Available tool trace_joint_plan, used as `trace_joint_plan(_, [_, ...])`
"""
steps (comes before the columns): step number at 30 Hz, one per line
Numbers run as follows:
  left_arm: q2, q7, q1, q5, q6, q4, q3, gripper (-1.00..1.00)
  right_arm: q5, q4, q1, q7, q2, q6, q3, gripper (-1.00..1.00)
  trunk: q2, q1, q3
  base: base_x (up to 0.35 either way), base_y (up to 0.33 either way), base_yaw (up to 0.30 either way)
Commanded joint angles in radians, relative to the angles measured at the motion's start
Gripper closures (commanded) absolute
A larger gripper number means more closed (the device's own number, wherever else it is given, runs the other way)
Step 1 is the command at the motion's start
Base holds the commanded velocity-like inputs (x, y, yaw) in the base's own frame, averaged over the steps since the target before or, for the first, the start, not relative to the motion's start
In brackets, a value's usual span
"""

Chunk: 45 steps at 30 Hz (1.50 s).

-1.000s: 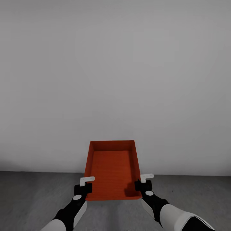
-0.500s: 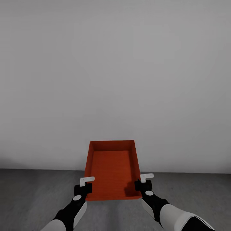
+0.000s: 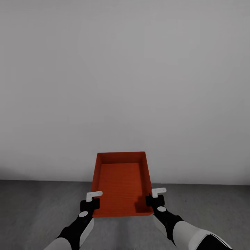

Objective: Move the two storage containers from the living room to the garage. In the garage, place one container on the floor and stack the other container on top of it (either order is fine).

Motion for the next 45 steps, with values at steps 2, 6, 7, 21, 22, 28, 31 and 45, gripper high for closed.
trace_joint_plan(2, [0.002,0.01,-0.001,-0.005,-0.003,-0.004,0.006,1.0,-0.089,0.002,-0.001,-0.004,-0.003,-0.002,-0.056,1.0,-0.001,0.0,-0.005,0.0,0.0,0.0])
trace_joint_plan(6, [0.002,0.01,-0.001,-0.005,-0.003,-0.004,0.006,1.0,-0.089,0.002,-0.001,-0.004,-0.003,-0.003,-0.056,1.0,-0.001,0.0,-0.011,0.0,0.0,0.0])
trace_joint_plan(7, [0.002,0.01,-0.002,-0.006,-0.003,-0.004,0.006,1.0,-0.089,0.002,-0.001,-0.004,-0.003,-0.003,-0.056,1.0,-0.001,0.0,-0.013,0.0,0.0,0.0])
trace_joint_plan(21, [0.002,0.01,-0.001,-0.006,-0.003,-0.008,0.006,1.0,-0.089,0.002,-0.001,-0.004,-0.003,-0.004,-0.056,1.0,-0.001,0.0,-0.035,0.0,0.0,0.0])
trace_joint_plan(22, [0.002,0.01,-0.001,-0.006,-0.003,-0.009,0.006,1.0,-0.089,0.002,-0.001,-0.004,-0.003,-0.004,-0.056,1.0,-0.001,0.0,-0.037,0.0,0.0,0.0])
trace_joint_plan(28, [0.002,0.01,-0.001,-0.006,-0.003,-0.01,0.006,1.0,-0.089,0.002,-0.001,-0.004,-0.003,-0.004,-0.056,1.0,-0.001,0.0,-0.047,0.0,0.0,0.0])
trace_joint_plan(31, [0.002,0.01,-0.002,-0.006,-0.003,-0.011,0.006,1.0,-0.089,0.002,-0.001,-0.004,-0.003,-0.004,-0.056,1.0,-0.001,0.0,-0.052,0.0,0.0,0.0])
trace_joint_plan(45, [0.002,0.01,-0.001,-0.005,-0.003,-0.011,0.006,1.0,-0.089,0.002,-0.001,-0.004,-0.003,-0.006,-0.056,1.0,-0.001,0.0,-0.074,0.0,0.0,0.0])
